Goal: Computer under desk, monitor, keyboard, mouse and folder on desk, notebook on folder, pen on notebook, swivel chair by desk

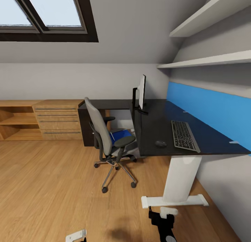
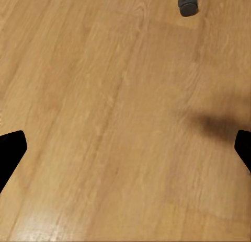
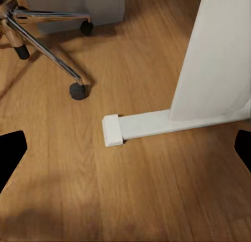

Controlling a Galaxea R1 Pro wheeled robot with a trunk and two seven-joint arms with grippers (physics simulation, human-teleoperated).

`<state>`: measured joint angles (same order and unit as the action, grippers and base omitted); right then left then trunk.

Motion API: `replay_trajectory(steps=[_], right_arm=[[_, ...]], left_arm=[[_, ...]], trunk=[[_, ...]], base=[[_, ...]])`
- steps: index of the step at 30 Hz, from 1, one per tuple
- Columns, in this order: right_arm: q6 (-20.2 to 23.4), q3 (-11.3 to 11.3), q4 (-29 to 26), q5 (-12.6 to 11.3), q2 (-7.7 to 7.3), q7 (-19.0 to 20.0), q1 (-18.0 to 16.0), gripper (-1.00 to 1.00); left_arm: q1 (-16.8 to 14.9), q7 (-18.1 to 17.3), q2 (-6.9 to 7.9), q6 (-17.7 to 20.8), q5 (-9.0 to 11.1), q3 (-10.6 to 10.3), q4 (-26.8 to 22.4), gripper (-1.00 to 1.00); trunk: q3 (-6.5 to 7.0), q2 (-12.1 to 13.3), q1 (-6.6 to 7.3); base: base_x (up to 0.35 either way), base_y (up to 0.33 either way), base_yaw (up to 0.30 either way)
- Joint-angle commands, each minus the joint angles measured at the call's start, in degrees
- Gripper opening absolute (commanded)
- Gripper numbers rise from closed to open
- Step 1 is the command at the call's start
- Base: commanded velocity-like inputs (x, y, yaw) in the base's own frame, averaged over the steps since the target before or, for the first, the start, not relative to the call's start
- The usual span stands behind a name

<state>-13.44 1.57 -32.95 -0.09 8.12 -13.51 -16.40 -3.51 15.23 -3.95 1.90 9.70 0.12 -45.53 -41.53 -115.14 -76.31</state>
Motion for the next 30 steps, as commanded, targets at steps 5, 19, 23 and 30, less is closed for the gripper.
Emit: replay_trajectory(steps=[5, 19, 23, 30], right_arm=[[-0.4, 0.3, -0.5, 0.8, 1.73, -2.9, -0.4, 1.00], [-0.6, 5.3, -1.7, 1.9, 1.88, -12.5, -0.6, 1.00], [-3.8, 7.6, -1.4, 1.6, 1.88, -13.0, -0.6, 1.00], [-7.1, 8.6, 2.4, 1.5, 1.88, -13.3, -0.6, 1.00]], left_arm=[[-0.1, 0.3, -0.03, -4.0, 0.2, 0.0, 0.7, 1.00], [-0.1, 0.3, 0.01, -6.2, 0.2, 0.1, 1.2, 1.00], [-0.1, 0.1, 0.07, -6.3, 0.2, 0.1, 1.2, 1.00], [-0.1, 0.0, 0.08, -6.3, 0.2, 0.0, 2.4, 1.00]], trunk=[[-0.06, 0.0, 0.01], [-0.06, 0.0, 0.01], [-0.06, 0.0, 0.01], [-0.25, 0.0, 0.01]], base=[[0.000, 0.000, 0.000], [0.000, 0.000, 0.000], [0.000, 0.000, 0.001], [0.000, 0.000, 0.110]])
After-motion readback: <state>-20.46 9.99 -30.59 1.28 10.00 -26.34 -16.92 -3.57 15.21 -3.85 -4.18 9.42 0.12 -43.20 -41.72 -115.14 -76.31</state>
